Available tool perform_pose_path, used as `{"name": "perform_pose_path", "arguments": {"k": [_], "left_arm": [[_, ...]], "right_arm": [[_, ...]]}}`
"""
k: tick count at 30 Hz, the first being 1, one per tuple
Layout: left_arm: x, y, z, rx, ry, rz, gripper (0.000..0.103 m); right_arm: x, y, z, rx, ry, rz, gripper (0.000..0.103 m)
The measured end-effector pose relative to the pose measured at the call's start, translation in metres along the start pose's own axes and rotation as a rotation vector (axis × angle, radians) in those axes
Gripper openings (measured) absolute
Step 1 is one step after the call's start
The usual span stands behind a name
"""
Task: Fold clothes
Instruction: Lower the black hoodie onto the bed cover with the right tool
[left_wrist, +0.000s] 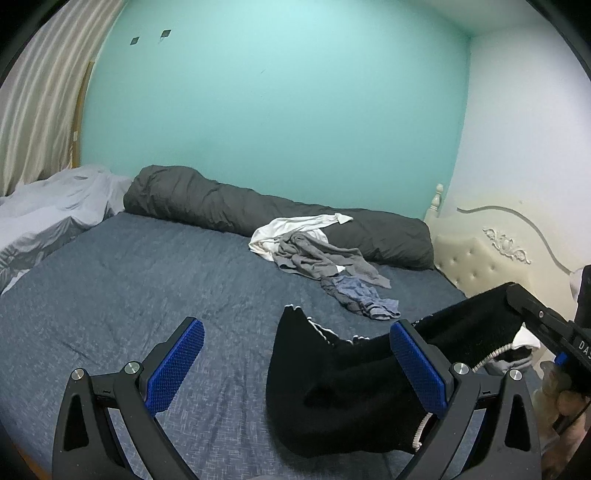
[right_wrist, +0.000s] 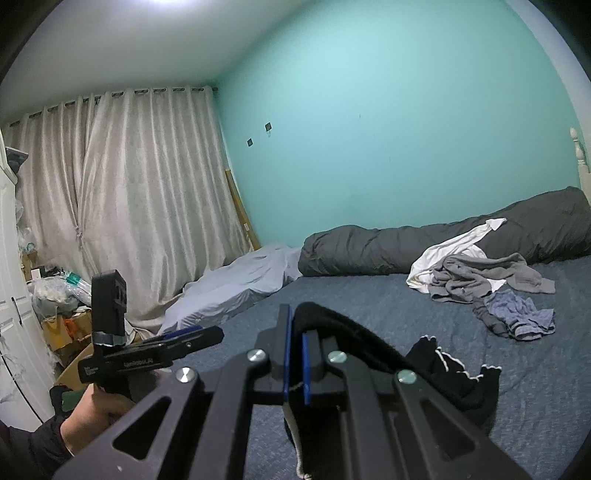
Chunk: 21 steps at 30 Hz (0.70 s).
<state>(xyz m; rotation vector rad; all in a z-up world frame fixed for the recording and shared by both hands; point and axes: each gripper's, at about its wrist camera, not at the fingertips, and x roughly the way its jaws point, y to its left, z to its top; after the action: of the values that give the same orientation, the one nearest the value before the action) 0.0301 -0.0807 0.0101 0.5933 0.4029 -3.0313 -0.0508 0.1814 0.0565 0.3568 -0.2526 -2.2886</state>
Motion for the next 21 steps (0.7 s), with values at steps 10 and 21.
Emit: {"name": "perform_pose_path", "arguments": {"k": [10, 21], "left_arm": [[-0.006, -0.005, 0.004, 0.007, -0.001, -0.002, 0.103], [0.033, 0.015, -0.014, -0.026, 0.059, -0.011, 0.103]], "right_arm": [[-0.008, 0.0, 0.002, -0.014, -0.009, -0.013, 0.004], [0.034, -0.025, -0.016, 0.0, 0.034, -0.034, 0.004]]}}
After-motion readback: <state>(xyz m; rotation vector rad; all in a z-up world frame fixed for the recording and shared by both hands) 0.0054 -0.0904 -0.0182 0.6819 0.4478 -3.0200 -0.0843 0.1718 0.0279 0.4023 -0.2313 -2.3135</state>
